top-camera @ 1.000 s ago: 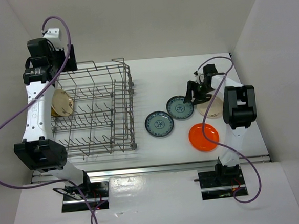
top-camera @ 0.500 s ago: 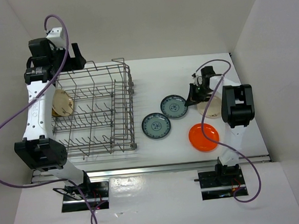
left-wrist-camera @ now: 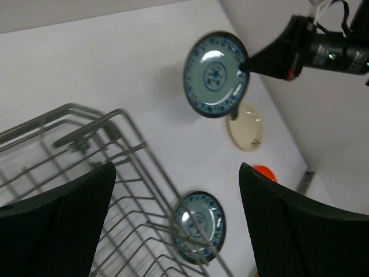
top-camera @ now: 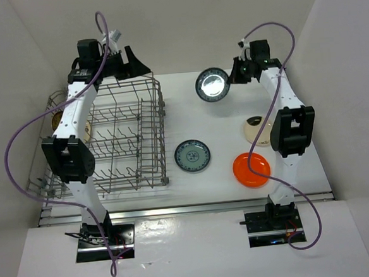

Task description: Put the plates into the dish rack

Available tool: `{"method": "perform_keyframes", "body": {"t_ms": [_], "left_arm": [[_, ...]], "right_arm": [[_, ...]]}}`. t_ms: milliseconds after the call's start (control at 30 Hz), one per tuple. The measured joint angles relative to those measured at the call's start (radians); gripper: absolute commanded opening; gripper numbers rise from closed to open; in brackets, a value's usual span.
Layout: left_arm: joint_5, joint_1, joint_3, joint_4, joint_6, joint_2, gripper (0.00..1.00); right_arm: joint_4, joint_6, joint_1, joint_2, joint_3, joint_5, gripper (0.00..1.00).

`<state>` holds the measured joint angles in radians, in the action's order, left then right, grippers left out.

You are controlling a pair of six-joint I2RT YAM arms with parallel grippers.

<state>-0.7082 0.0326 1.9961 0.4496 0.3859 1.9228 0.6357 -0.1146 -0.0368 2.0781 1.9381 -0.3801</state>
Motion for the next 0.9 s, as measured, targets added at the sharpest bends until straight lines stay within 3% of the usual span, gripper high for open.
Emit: {"method": "perform_keyframes", "body": {"t_ms": [100, 367, 900], "left_arm": [[-0.100, 0.030, 0.034, -0.060, 0.059, 0.045, 0.93], [-0.308, 0.096, 0.109, -0.212, 0.131, 0.126, 0.93], [-0.218, 0.144, 0.140, -0.160, 0.030, 0.159, 0.93]], "right_arm": [[-0.010, -0.003, -0.010, -0.002, 0.087, -0.022, 0.00], [-0.024, -0.038, -0.061, -0.006, 0.109, -0.158, 0.00], [-0.097, -0.053, -0.126, -0.008, 0.240, -0.311, 0.00]]}}
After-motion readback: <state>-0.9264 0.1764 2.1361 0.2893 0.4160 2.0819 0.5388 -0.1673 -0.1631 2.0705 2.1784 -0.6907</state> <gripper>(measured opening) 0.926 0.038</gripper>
